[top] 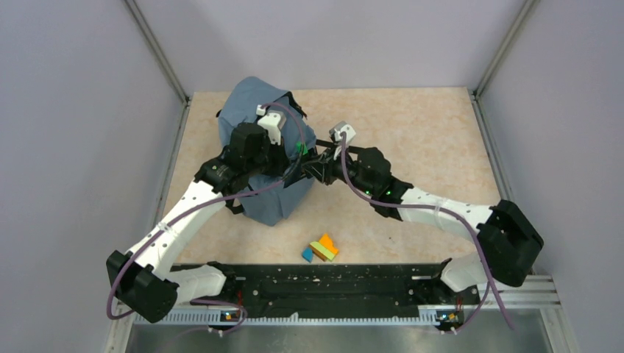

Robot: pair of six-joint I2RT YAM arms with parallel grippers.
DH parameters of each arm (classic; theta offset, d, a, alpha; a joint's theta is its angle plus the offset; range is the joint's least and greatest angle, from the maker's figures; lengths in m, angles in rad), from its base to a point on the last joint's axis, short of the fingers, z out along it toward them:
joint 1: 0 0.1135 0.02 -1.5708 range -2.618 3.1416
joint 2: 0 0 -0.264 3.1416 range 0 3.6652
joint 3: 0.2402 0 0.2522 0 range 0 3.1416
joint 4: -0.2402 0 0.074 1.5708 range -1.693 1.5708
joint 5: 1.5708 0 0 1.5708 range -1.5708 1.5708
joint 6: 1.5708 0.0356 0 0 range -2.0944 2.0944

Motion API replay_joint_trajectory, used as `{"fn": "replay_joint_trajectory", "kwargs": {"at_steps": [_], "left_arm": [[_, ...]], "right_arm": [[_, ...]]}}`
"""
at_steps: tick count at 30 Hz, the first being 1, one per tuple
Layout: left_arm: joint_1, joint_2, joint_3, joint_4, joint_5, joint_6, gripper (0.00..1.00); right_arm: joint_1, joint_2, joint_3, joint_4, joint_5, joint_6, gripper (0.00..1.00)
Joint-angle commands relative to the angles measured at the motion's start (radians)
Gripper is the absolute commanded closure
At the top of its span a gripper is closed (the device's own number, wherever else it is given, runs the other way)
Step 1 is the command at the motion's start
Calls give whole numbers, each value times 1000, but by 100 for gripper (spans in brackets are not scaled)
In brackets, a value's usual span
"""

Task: Pack the student bag
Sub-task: Place the stationery in the student bag.

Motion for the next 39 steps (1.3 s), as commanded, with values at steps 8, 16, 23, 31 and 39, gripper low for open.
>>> {"fn": "replay_joint_trajectory", "kwargs": {"at_steps": [8, 16, 23, 31, 39], "left_arm": [[7, -52, 18, 96, -7, -24, 94], [6, -52, 16, 96, -15, -20, 94], [6, -49, 18, 94, -18, -19, 94], [7, -51, 17, 94, -18, -18, 94], [6, -57, 17, 94, -35, -15, 94]], "right_arm": [[11, 113, 24, 287, 1, -75, 100], [11, 116, -35, 368, 36, -51, 100], [11, 178, 33, 348, 4, -76, 100], [11, 149, -82, 286, 15, -63, 100], [16, 133, -98, 147, -22, -97, 100]]}}
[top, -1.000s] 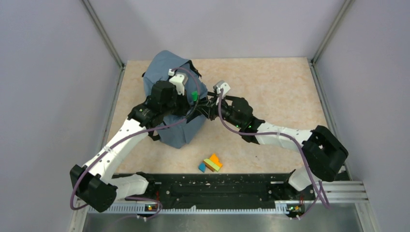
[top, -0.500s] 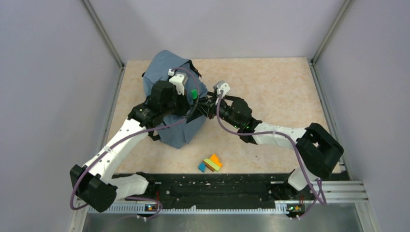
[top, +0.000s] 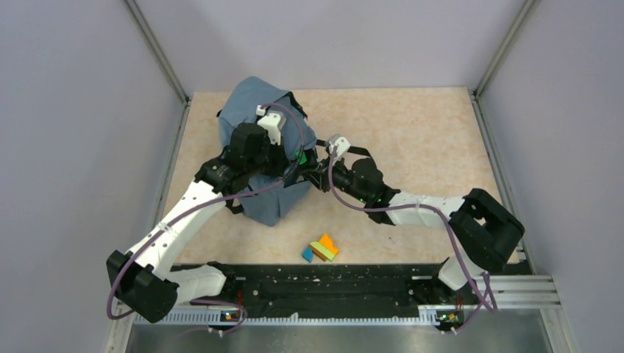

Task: Pack the student bag
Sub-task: Place the stationery in the student bag.

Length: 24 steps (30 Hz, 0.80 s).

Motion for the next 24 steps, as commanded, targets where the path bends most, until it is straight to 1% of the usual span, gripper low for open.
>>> {"fn": "replay_joint_trajectory", "kwargs": {"at_steps": [1, 5, 14, 17, 20, 24], "left_arm": [[7, -58, 17, 99, -21, -15, 94], [6, -64, 16, 100, -30, -15, 94], [8, -84, 3, 116, -54, -14, 93], [8, -90, 0, 120, -53, -13, 93], [9, -99, -6, 127, -91, -13, 93], [9, -120, -19, 145, -104, -14, 93]], "right_arm": [[14, -19, 19, -169, -60, -57, 100], [15, 9, 102, -373, -113, -122, 100], [16, 31, 171, -624, -156, -130, 100], [17, 38, 190, -679, -112, -104, 100], [17, 30, 206, -718, -57, -74, 100], [17, 12, 223, -741, -89, -88, 100]]}}
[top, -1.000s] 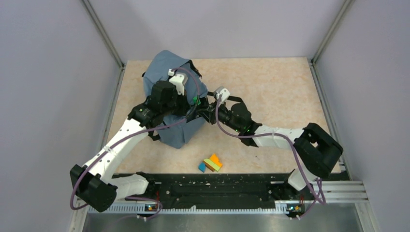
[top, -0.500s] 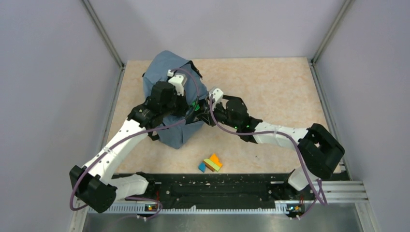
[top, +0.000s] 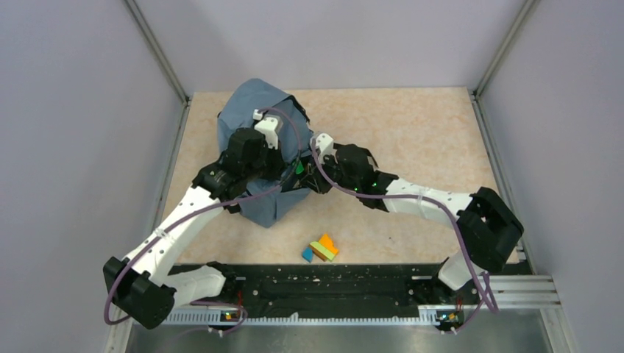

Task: Pack the student bag
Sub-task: Place the stationery in the student bag, then zip the student bag at the center of the board.

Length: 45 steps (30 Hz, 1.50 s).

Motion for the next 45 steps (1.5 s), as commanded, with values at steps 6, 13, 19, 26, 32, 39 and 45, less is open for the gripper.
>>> {"fn": "replay_joint_trajectory", "kwargs": {"at_steps": [6, 13, 19, 26, 32, 39, 45], "left_arm": [[11, -96, 11, 156, -77, -21, 93], [12, -89, 11, 158, -58, -21, 93], [13, -83, 12, 157, -48, -19, 93], [13, -87, 11, 157, -55, -16, 93], [13, -83, 13, 157, -45, -16, 93], [12, -87, 12, 156, -41, -16, 93], [14, -84, 12, 156, -38, -15, 93]], "right_arm": [[11, 14, 54, -313, -2, -20, 96], [11, -55, 94, -303, -28, 7, 39], [11, -89, 149, -283, 45, 39, 26], [-18, -128, 145, -258, 246, 95, 26], [-164, -160, 66, -84, -22, 108, 26], [-282, -136, 19, 58, -191, -7, 31], [-287, -61, -41, 138, -202, -225, 31]]}}
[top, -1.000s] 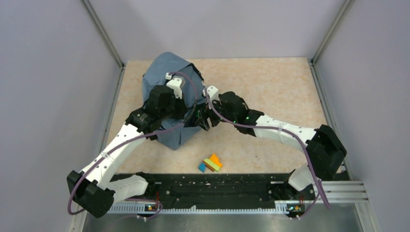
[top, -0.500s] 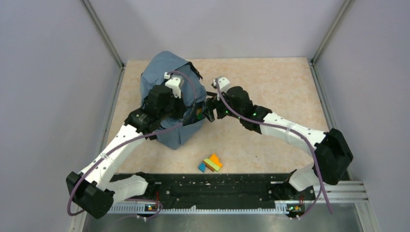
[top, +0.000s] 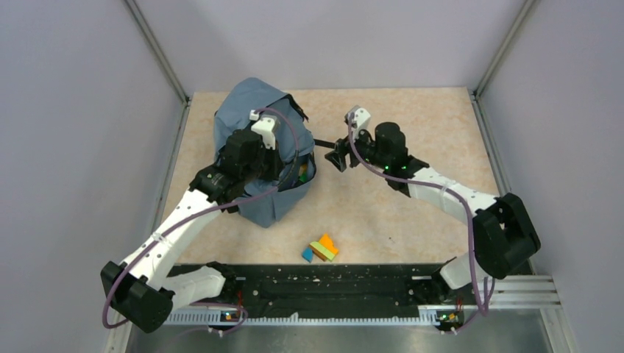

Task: Pack the student bag
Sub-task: Zip the student bag at the center of the board.

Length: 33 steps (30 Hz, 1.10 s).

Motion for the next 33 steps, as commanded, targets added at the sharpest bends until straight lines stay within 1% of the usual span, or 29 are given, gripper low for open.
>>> {"fn": "replay_joint_trajectory", "kwargs": {"at_steps": [1, 5, 7, 12, 15, 20, 25, 26, 27, 29, 31, 32, 33], "left_arm": [[11, -51, 31, 143, -17, -14, 93], [12, -47, 34, 142, -16, -14, 93], [11, -46, 33, 142, -16, -14, 93], [11, -52, 33, 142, -23, -9, 93], [12, -55, 34, 141, -25, -9, 93], [12, -54, 34, 141, -20, -9, 93], [11, -51, 33, 142, -16, -10, 93], [12, -50, 34, 141, -13, -11, 93], [11, -50, 33, 142, -13, -11, 93], [11, -50, 33, 142, -13, -11, 93], [11, -49, 34, 141, -12, -12, 93], [11, -49, 34, 141, -11, -12, 93], [12, -48, 33, 142, -12, -12, 93]], "right_arm": [[-2, 49, -41, 138, -99, -172, 31], [7, 74, -94, 339, -241, -187, 31], [16, 103, -90, 380, -277, -203, 31], [23, 186, -21, 397, -317, -222, 31], [26, 226, 15, 410, -333, -222, 33], [33, 264, 72, 396, -335, -221, 39], [41, 284, 119, 355, -345, -228, 47], [46, 284, 123, 348, -346, -234, 50], [50, 285, 126, 340, -346, -242, 56], [57, 286, 138, 306, -340, -260, 72], [62, 285, 152, 264, -332, -277, 92], [64, 284, 156, 246, -328, -279, 100], [66, 281, 155, 229, -324, -279, 100]]}}
